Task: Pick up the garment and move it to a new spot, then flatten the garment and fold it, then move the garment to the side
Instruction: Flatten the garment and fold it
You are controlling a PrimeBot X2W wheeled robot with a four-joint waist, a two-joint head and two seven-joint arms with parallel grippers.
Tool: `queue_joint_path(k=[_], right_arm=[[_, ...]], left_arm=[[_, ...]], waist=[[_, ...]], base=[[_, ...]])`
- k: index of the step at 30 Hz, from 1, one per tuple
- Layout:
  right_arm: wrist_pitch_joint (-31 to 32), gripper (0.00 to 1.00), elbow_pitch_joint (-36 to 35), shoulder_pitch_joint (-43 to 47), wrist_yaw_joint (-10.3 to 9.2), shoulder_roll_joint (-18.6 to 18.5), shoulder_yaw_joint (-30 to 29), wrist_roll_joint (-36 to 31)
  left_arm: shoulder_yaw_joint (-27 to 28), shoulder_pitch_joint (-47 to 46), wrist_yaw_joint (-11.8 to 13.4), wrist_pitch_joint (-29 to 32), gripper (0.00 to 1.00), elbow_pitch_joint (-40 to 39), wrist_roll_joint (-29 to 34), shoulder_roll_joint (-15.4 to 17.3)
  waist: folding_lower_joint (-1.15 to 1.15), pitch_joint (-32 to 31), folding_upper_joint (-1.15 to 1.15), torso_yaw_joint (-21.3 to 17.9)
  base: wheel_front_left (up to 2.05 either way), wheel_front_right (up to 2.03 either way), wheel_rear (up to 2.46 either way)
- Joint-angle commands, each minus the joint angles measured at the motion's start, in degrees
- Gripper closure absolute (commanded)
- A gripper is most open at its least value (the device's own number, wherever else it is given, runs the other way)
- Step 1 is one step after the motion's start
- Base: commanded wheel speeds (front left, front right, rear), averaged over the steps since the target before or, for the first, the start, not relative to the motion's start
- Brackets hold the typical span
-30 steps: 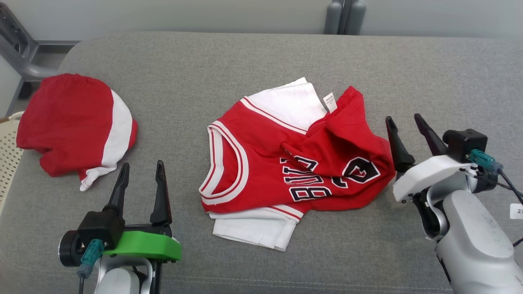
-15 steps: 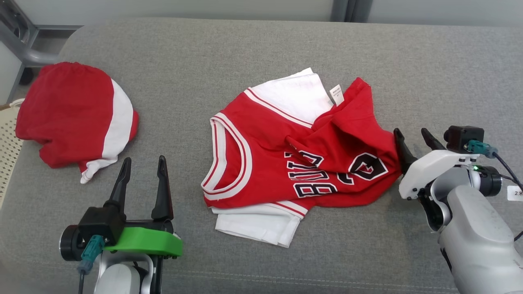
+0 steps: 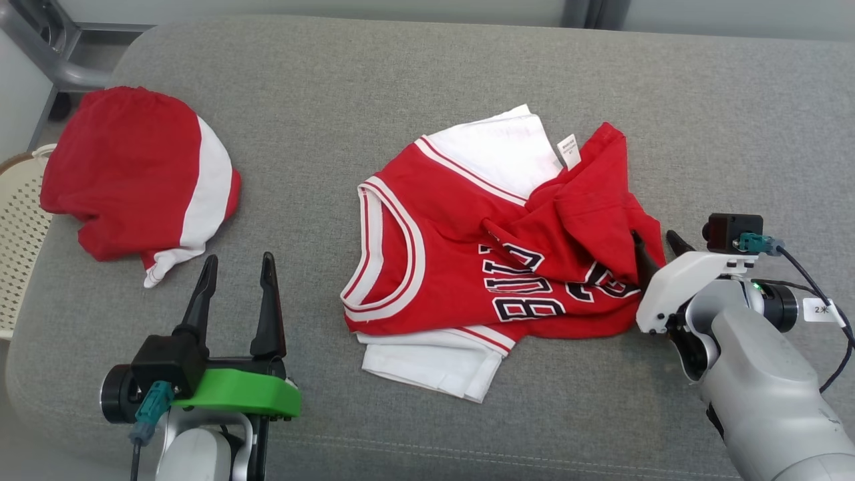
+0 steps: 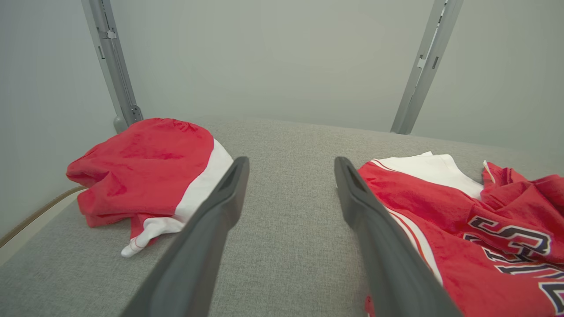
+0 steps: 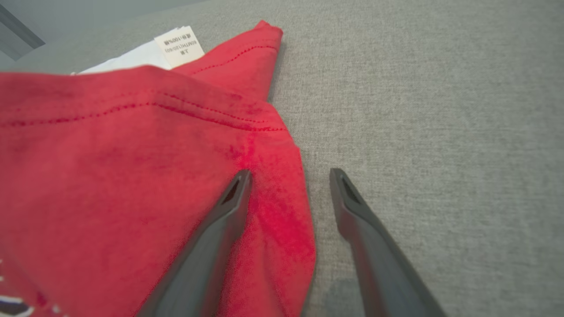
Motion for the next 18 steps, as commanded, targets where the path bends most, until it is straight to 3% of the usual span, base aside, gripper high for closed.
queue_joint_path(k=[1, 2, 3, 10, 18], right_arm=[[-0.6, 0.74, 0.6, -0.7, -0.02, -0.2, 0.5, 0.7], [-0.8, 0.95, 1.0, -0.9, -0.02, -0.2, 0.9, 0.9], [-1.1, 1.0, 1.4, -1.2, -0.02, -0.2, 1.2, 1.2], [-4.9, 1.0, 2.4, -2.5, -0.02, -1.3, 3.1, 3.1], [-8.2, 1.0, -4.0, 0.5, -0.02, -5.1, 1.3, 0.6]], left_arm=[[-0.1, -0.9, -0.1, 0.0, 0.0, 0.0, -0.2, 0.1], [-0.1, -1.0, -0.1, 0.0, 0.0, 0.0, -0.3, 0.1], [-0.2, -1.0, -0.1, 0.0, 0.0, 0.1, -0.3, 0.1], [-0.2, -1.2, 0.0, 0.0, 0.0, 0.4, -0.4, 0.1], [0.2, 0.6, 0.3, 0.0, 0.0, 0.3, -0.5, 0.1]], waist=[[0.0, 0.1, 0.0, 0.1], [0.0, 0.2, 0.0, 0.1], [0.0, 0.3, 0.0, 0.2], [0.0, 0.3, 0.0, 0.3], [0.0, -1.3, 0.0, -1.5]], base=[[0.0, 0.0, 0.0], [0.0, 0.0, 0.0], [0.0, 0.0, 0.0], [0.0, 0.0, 0.0], [0.0, 0.0, 0.0]])
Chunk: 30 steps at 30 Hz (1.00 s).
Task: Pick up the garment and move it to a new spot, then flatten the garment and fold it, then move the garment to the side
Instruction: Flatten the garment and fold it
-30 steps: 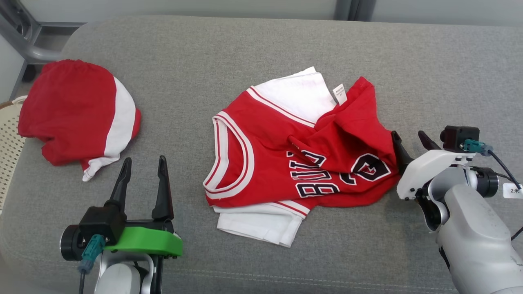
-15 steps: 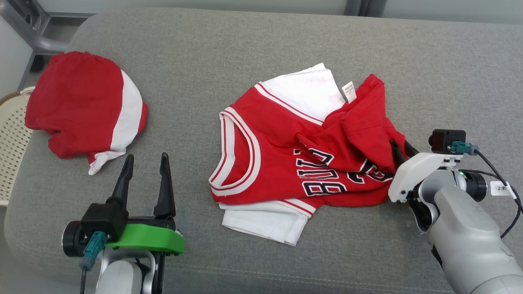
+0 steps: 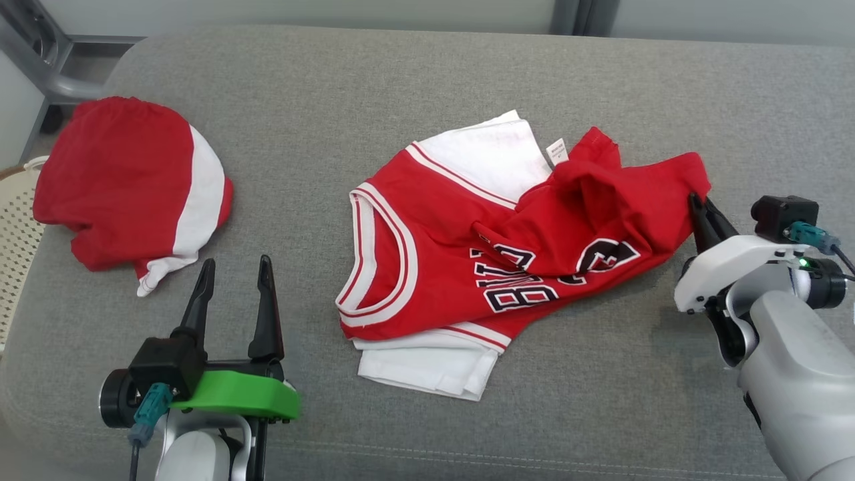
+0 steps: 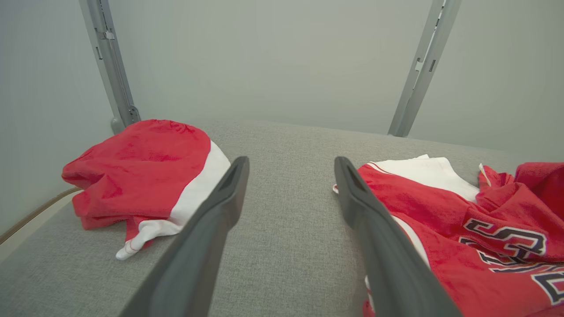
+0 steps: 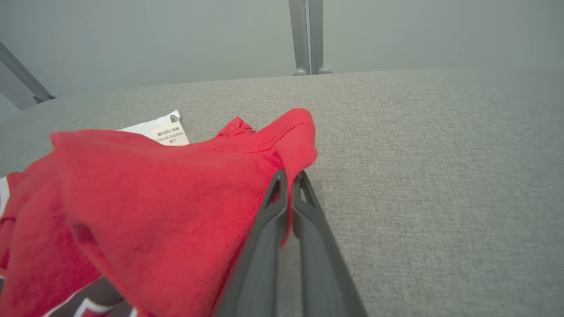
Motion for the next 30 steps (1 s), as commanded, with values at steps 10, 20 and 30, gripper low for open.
queue_joint_path(k=[10, 20, 30], right_arm=[[0.2, 1.0, -13.3, 12.8, -0.02, 1.2, -9.1, -6.6], [7.4, 0.0, -22.9, 22.8, -0.02, 6.3, -16.5, -9.5], [8.0, 0.0, -32.4, 26.0, -0.02, 8.3, -20.4, -14.4]], left_arm=[[-0.3, 0.7, 0.2, 0.0, 0.0, -0.2, -0.1, 0.1], [-0.3, 1.0, 0.1, 0.0, 0.0, 0.2, -0.3, 0.1], [0.7, 1.9, -0.1, 0.0, 0.0, 0.3, 0.3, 0.1]], waist=[[0.0, -0.7, 0.0, -2.7], [0.0, -1.2, 0.0, -4.0], [0.0, -2.8, 0.0, -5.5]], base=[[0.0, 0.0, 0.0], [0.0, 0.0, 0.0], [0.0, 0.0, 0.0]])
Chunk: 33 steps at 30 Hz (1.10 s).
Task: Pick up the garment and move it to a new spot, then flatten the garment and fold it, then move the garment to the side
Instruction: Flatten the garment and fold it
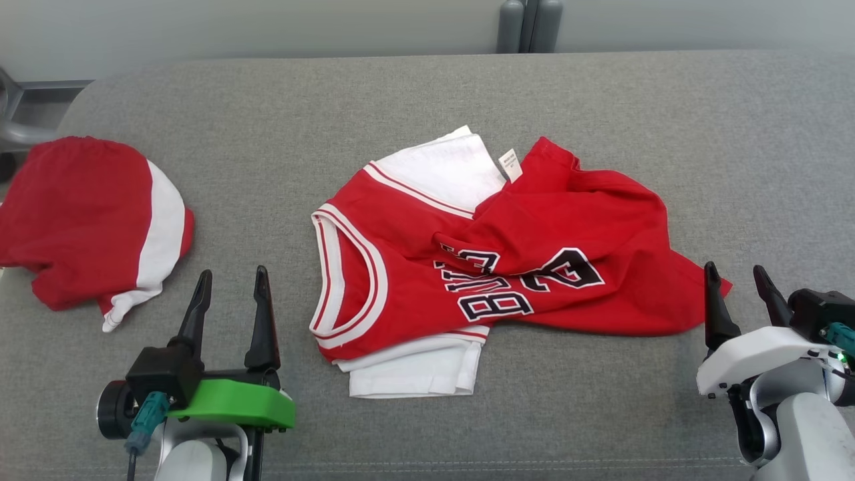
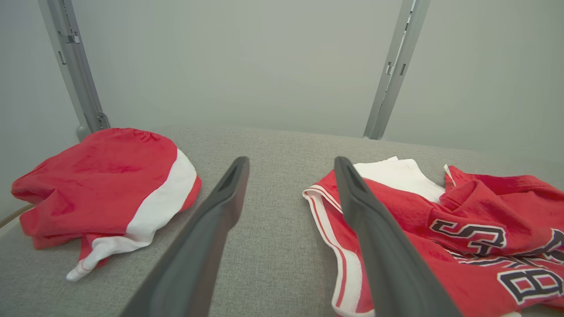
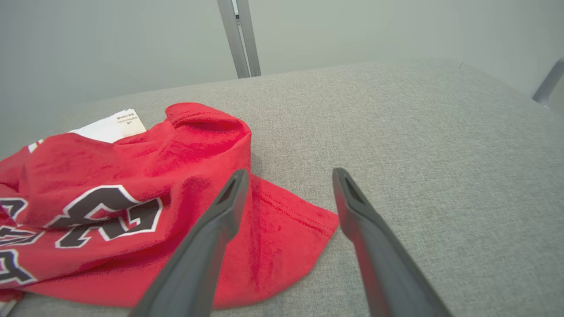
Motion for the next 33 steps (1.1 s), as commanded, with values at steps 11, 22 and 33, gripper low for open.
queue_joint_path(k=[11, 22, 33], right_arm=[[-4.9, 0.0, -7.8, 1.7, -0.03, 0.1, 7.2, 1.6], [-7.4, 0.0, -8.7, 3.9, -0.03, -1.1, 7.6, 1.2], [-7.9, 0.0, -7.9, 6.8, -0.02, 0.4, 4.6, 0.7]], left_arm=[[1.9, 2.8, 0.1, 0.0, 0.0, -1.0, 0.9, 0.1], [5.7, 7.4, 0.5, 0.0, 0.0, -3.5, 2.1, 0.1], [7.2, 13.1, -0.8, 0.0, 0.0, -4.2, 1.8, 0.1]], waist=[[0.0, -2.7, 0.0, -2.5], [0.0, -5.5, 0.0, -4.4], [0.0, -8.6, 0.0, -5.7]], base=[[0.0, 0.0, 0.0], [0.0, 0.0, 0.0], [0.0, 0.0, 0.0]])
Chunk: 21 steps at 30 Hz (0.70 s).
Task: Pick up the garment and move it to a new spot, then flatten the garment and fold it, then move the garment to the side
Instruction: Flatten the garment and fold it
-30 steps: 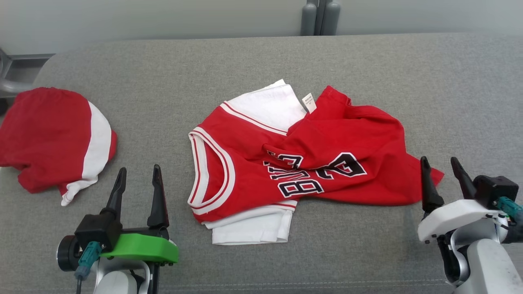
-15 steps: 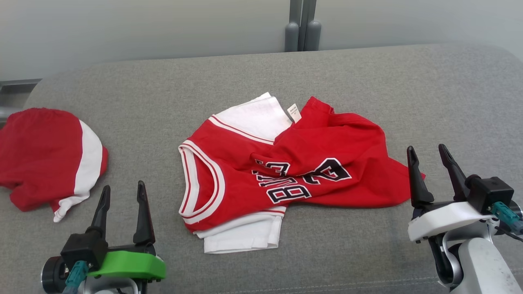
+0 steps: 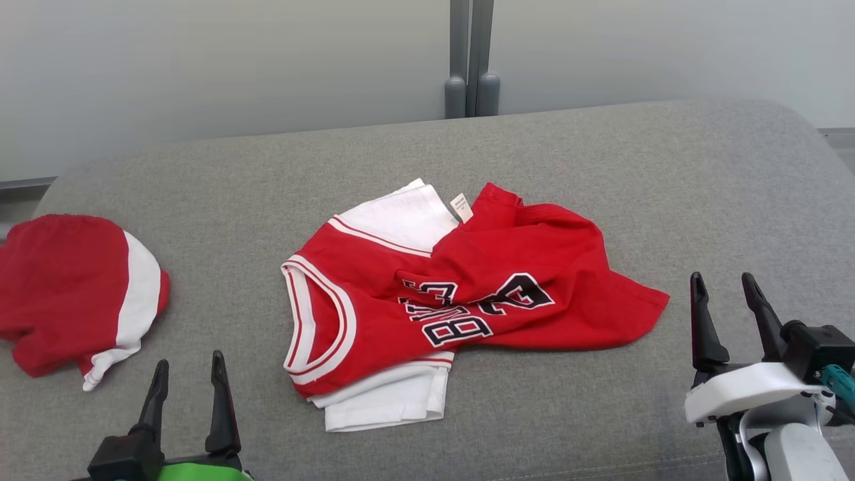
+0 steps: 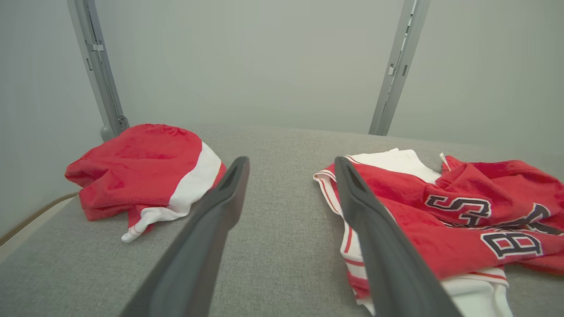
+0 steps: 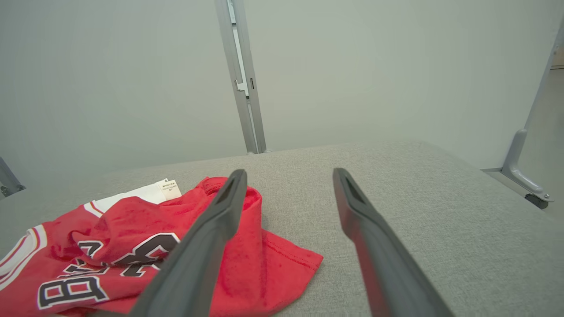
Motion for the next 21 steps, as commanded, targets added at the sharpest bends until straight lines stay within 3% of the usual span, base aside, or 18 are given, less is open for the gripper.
queue_joint_path(k=[1, 21], right_arm=[[-0.1, 0.0, 0.2, 1.3, -0.02, 0.3, -0.9, -0.4], [0.9, 0.0, 1.3, 3.8, -0.02, 1.8, -3.0, -1.1]], left_arm=[[0.1, 1.4, -0.8, 0.0, 0.0, 0.3, -0.1, 0.1], [-0.2, 2.3, -3.3, 0.0, 0.0, 3.4, -0.7, 0.5]], waist=[[0.0, -0.8, 0.0, -0.1], [0.0, -2.4, 0.0, 0.0]], base=[[0.0, 0.0, 0.0], [0.0, 0.0, 0.0]])
